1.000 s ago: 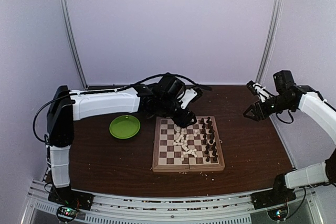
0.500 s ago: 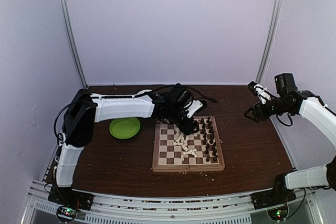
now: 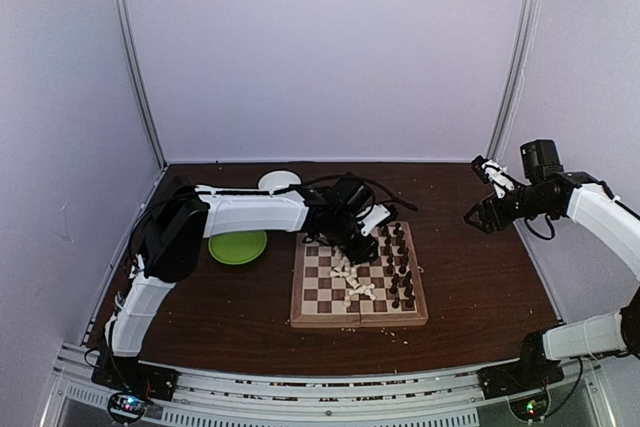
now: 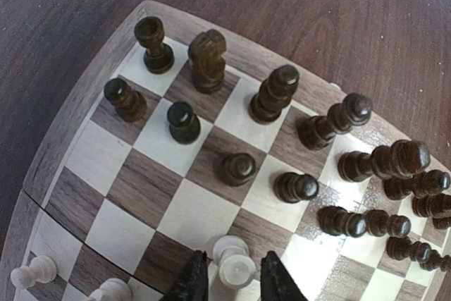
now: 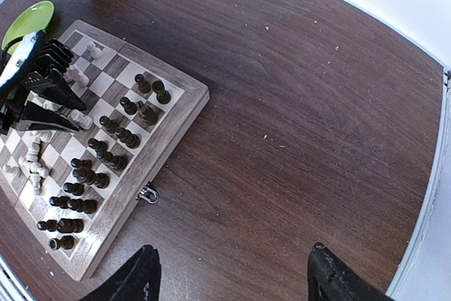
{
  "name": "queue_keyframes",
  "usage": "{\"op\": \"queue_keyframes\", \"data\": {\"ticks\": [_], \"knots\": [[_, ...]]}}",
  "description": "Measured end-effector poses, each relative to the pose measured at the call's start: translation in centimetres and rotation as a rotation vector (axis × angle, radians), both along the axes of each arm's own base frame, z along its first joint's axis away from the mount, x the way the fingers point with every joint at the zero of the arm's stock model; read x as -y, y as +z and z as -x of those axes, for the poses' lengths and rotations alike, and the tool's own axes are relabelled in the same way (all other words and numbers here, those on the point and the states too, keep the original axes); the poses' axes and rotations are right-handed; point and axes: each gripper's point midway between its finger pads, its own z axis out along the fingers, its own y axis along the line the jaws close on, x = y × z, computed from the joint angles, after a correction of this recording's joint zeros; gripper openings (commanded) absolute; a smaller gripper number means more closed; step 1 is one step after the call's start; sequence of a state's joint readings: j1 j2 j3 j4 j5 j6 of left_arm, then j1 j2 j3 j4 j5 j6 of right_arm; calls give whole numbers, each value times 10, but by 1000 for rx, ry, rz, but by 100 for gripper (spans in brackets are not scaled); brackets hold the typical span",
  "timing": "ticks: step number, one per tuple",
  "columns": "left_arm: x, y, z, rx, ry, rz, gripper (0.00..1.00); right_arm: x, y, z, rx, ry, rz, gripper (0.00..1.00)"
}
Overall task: Set up the chess pieces on the board
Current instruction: Pick up the rook from the chessboard, then place the rook at a1.
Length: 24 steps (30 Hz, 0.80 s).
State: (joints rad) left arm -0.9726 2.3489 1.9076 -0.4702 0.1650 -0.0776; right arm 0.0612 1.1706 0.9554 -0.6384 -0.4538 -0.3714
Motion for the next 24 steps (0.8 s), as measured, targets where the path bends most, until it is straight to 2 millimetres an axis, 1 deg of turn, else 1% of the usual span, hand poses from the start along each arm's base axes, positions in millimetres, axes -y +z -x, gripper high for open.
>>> {"op": "queue_keyframes", "data": {"ticks": [4, 9, 13, 15, 17, 19, 21, 24], "knots": [[0, 1, 0, -2, -1, 1, 16, 0, -3, -1, -8, 0, 1, 72], [1, 2, 0, -1, -2, 4, 9, 0, -6, -1, -21, 1, 2, 72], [1, 4, 0, 2, -2, 7, 6, -1, -7, -1, -22, 2, 3, 73], [0, 8, 0, 7, 1, 9, 5, -1, -7, -1, -23, 4, 3, 73], [-3, 17, 0, 18, 4, 16, 5, -1, -9, -2, -29, 2, 5, 73], [-8, 36, 1, 38, 12, 31, 5, -1, -11, -2, -35, 1, 6, 73], [-16, 60, 4, 65, 24, 52, 5, -1, -12, -3, -39, 1, 7, 73], [-39, 101, 13, 111, 51, 79, 5, -1, -14, -3, -43, 2, 8, 73]]}}
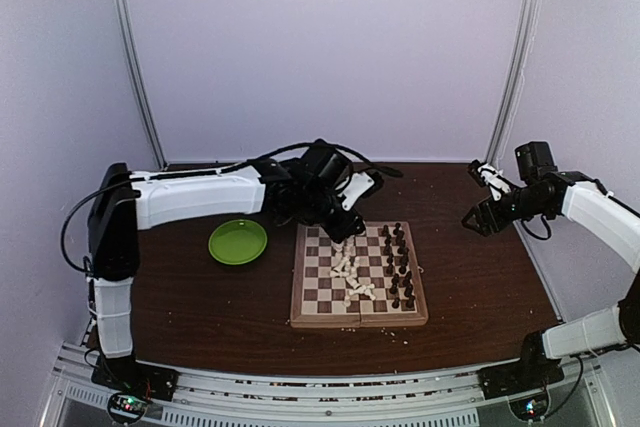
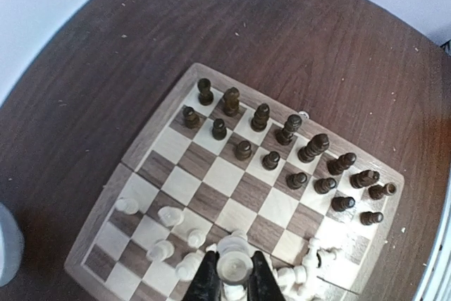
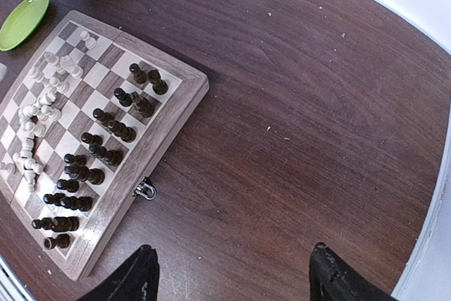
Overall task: Set up the chess pieces on the board
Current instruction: Place the rook at a1.
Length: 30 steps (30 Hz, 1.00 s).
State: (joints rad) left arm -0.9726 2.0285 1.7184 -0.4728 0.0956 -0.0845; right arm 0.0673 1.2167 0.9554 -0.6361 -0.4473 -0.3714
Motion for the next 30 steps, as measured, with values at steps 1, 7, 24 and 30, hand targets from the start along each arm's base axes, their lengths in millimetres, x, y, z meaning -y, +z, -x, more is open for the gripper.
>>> {"op": "queue_keyframes", "data": {"ticks": [1, 7, 24, 30], "knots": [[-7, 11, 2, 14, 10, 7, 5, 0, -1, 0, -2, 0, 0, 73], [-38, 26, 2, 41, 92, 3, 4, 0, -4, -1, -12, 1, 1, 74], [-105, -74, -83, -138, 418, -108, 5, -1, -9, -1, -26, 4, 4, 74], [-102, -83, -88, -146, 422, -116, 5, -1, -13, -2, -40, 6, 8, 74]]}}
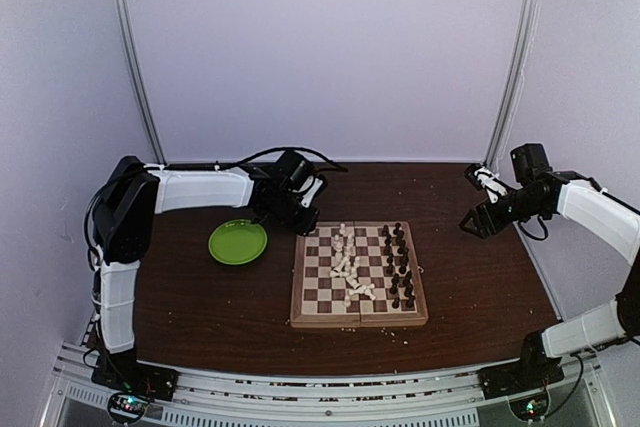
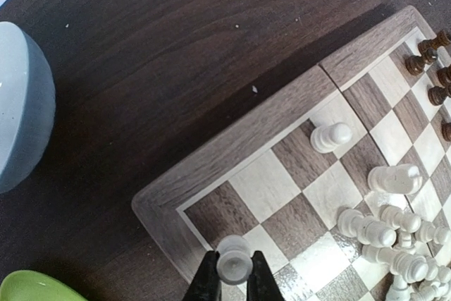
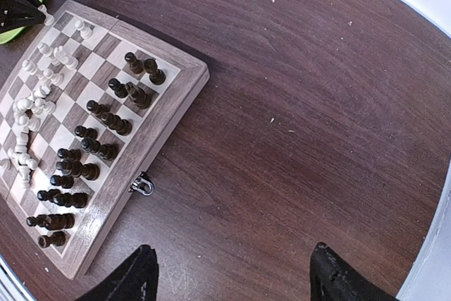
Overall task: Set up the chess pieces on the board
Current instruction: Place the rook at a1.
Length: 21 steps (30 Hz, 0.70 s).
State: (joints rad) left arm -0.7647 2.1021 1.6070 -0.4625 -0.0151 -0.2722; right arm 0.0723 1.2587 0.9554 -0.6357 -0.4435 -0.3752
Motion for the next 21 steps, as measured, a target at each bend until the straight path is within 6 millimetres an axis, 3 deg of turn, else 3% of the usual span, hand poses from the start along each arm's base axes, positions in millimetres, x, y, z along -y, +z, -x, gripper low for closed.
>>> {"op": "queue_keyframes", "data": {"ticks": [10, 17, 21], "knots": [[-2, -18, 0, -21, 5, -28, 6, 0, -6, -1, -16, 7, 6, 74], [0, -18, -9, -10, 18, -13, 7, 0, -8, -1, -20, 9, 8, 75], [1, -18, -13, -5, 23, -8, 16, 0, -10, -1, -28, 10, 9, 75]]}}
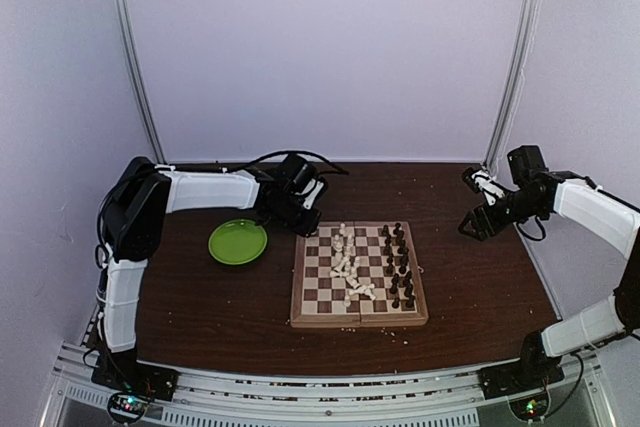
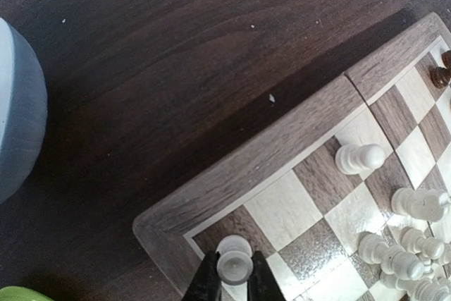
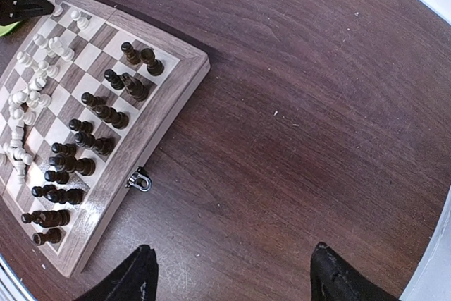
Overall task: Set up the chess pieces on the board
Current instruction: Place the rook at a1.
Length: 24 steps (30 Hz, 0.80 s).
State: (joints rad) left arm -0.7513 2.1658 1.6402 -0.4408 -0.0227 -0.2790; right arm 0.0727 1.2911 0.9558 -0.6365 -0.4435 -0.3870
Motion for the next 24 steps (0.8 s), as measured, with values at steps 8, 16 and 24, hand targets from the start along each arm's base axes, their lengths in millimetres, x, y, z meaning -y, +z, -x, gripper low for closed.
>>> {"op": "queue_keyframes", "data": {"ticks": [8, 16, 24], "knots": [[-1, -1, 0, -3, 3, -1, 38, 0, -1, 0, -4, 2, 2, 75], [-4, 5, 2, 0, 4, 3, 40, 0, -4, 0, -14, 2, 2, 75], [27, 65, 0, 63, -77, 151, 37, -2, -9, 0, -31, 8, 3, 76]]}}
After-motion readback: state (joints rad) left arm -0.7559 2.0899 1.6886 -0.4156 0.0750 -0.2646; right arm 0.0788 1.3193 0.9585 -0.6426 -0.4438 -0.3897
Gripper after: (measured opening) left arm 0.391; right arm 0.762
